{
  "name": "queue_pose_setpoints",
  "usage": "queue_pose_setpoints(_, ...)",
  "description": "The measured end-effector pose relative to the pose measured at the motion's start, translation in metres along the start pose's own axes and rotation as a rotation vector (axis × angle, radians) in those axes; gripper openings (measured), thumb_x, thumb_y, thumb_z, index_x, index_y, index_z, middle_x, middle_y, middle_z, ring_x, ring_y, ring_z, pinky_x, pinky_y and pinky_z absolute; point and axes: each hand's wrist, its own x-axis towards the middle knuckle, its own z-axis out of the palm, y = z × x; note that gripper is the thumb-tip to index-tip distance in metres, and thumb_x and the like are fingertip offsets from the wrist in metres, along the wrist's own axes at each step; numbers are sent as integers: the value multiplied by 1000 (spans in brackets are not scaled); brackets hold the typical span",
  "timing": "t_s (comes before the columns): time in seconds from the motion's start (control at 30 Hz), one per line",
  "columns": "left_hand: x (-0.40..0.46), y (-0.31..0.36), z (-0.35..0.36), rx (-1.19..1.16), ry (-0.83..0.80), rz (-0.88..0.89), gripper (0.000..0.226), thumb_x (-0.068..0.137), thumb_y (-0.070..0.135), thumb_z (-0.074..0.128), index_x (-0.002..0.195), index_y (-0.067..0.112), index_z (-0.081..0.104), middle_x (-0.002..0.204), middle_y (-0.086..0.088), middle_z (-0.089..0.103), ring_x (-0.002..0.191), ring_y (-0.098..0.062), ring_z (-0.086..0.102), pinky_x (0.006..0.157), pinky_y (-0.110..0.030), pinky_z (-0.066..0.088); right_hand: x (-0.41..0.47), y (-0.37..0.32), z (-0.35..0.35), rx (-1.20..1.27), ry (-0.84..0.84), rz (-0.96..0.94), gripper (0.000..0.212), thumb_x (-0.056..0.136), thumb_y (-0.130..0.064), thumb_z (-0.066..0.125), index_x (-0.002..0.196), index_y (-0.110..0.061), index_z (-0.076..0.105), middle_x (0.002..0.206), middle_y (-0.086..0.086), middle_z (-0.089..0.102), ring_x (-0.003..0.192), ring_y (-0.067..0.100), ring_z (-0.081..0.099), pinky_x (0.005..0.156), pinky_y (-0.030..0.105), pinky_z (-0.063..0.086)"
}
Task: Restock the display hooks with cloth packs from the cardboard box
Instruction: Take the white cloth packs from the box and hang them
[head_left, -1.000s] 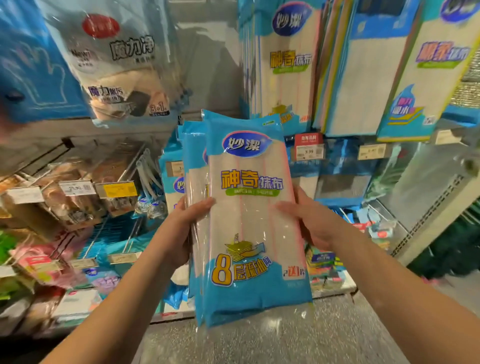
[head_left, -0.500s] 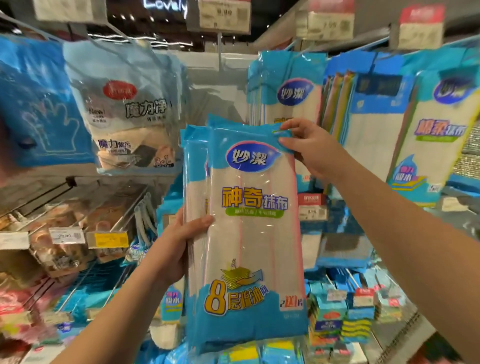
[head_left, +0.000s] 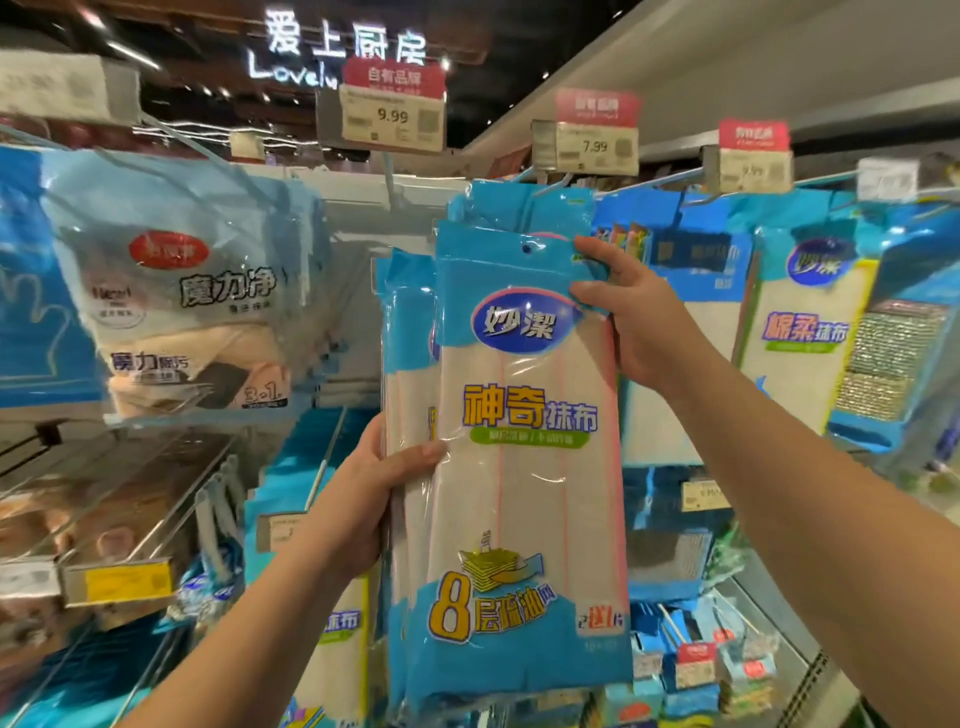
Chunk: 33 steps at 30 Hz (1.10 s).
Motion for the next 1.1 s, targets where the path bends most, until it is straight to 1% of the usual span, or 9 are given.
queue_pose_setpoints(0.17,23,5,25,-1,-15,20,83,66,26,83,140,13,47,128,-21,66,110,-39,68,86,-49,58,14,-12,-13,-253,66,-86,52,89,-4,68,134,-26,54,122,-6,59,89,14,73,79,38,61)
queue_pose_setpoints(0.3,35,9,39,-15,7,35,84,67,28,83,141,14,46,128,-18,67,112,-38,67,86,-49,59,27,-22,-23,-351,85,-139,57,87,-10,71,137,-30,52,133,1,54,91,10,72,73,31,59)
queue_pose_setpoints(0.4,41,15,48,-19,31,42,79,69,24,82,140,13,48,125,-18,68,103,-34,71,80,-46,60,36,-30,-26,-371,70,-156,59,88,-11,70,139,-29,49,136,1,52,97,13,71,75,33,60)
queue_pose_setpoints(0.47,45,19,53,-31,55,43,76,70,22,81,139,12,50,123,-18,69,99,-33,72,76,-44,61,41,-33,-28,-376,78,-161,60,88,-10,70,141,-26,48,134,0,54,98,14,71,78,35,61)
queue_pose_setpoints(0.6,52,23,60,-14,92,25,82,67,29,83,140,12,49,124,-18,69,108,-39,69,87,-52,58,50,-39,-33,-361,75,-120,57,89,-8,69,139,-26,49,119,-1,63,91,17,74,79,40,61)
queue_pose_setpoints(0.7,55,25,65,-35,124,9,75,72,27,79,139,12,51,122,-18,70,109,-38,69,89,-53,58,55,-46,-32,-333,43,-75,56,90,-6,67,140,-24,48,115,1,65,89,18,74,71,37,62)
queue_pose_setpoints(0.77,55,28,68,-36,127,3,74,71,29,79,138,12,52,120,-17,71,106,-37,71,85,-50,59,59,-48,-31,-323,46,-57,55,90,-5,67,139,-22,48,116,3,65,89,18,75,67,34,61)
queue_pose_setpoints(0.93,55,36,75,-57,177,-22,78,66,30,87,135,12,54,113,-16,74,93,-32,75,71,-42,61,68,-52,-31,-316,41,-18,57,91,-4,66,142,-18,46,123,7,63,95,19,73,70,32,60)
queue_pose_setpoints(1.1,57,43,79,-67,176,-61,71,74,33,79,136,11,55,116,-17,73,103,-36,72,79,-50,62,68,-58,-29,-433,61,-3,53,92,-7,66,140,-20,47,115,1,64,89,15,73,63,25,59)
